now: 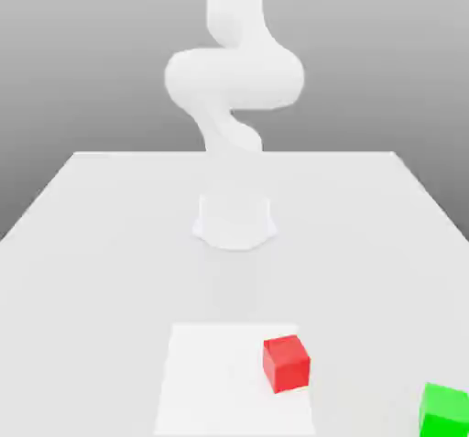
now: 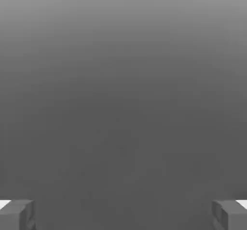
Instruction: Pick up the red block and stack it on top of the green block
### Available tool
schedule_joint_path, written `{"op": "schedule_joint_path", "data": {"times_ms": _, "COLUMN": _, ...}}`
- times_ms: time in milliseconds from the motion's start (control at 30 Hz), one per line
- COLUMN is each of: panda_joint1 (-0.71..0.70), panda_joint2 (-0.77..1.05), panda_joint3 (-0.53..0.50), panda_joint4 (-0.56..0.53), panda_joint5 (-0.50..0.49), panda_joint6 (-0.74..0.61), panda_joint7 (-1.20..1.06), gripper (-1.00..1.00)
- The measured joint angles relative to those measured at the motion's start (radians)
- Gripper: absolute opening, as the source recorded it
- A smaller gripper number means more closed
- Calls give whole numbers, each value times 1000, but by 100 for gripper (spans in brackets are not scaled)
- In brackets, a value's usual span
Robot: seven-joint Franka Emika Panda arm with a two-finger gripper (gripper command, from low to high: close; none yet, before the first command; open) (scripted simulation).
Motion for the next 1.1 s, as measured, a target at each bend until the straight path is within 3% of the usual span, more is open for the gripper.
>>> {"op": "schedule_joint_path", "data": {"times_ms": 667, "panda_joint1": 103, "panda_joint2": 732, "panda_joint3": 46, "panda_joint4": -321, "panda_joint5": -5, "panda_joint6": 383, "panda_joint7": -104, "gripper": 0}}
{"op": "schedule_joint_path", "data": {"times_ms": 867, "panda_joint1": 116, "panda_joint2": 949, "panda_joint3": 32, "panda_joint4": -319, "panda_joint5": -34, "panda_joint6": 552, "panda_joint7": -91, "gripper": 0}}
{"op": "schedule_joint_path", "data": {"times_ms": 900, "panda_joint1": 118, "panda_joint2": 983, "panda_joint3": 28, "panda_joint4": -314, "panda_joint5": -37, "panda_joint6": 580, "panda_joint7": -89, "gripper": -100}}
{"op": "schedule_joint_path", "data": {"times_ms": 1100, "panda_joint1": 119, "panda_joint2": 1000, "panda_joint3": 27, "panda_joint4": -311, "panda_joint5": -42, "panda_joint6": 594, "panda_joint7": -85, "gripper": -100}}
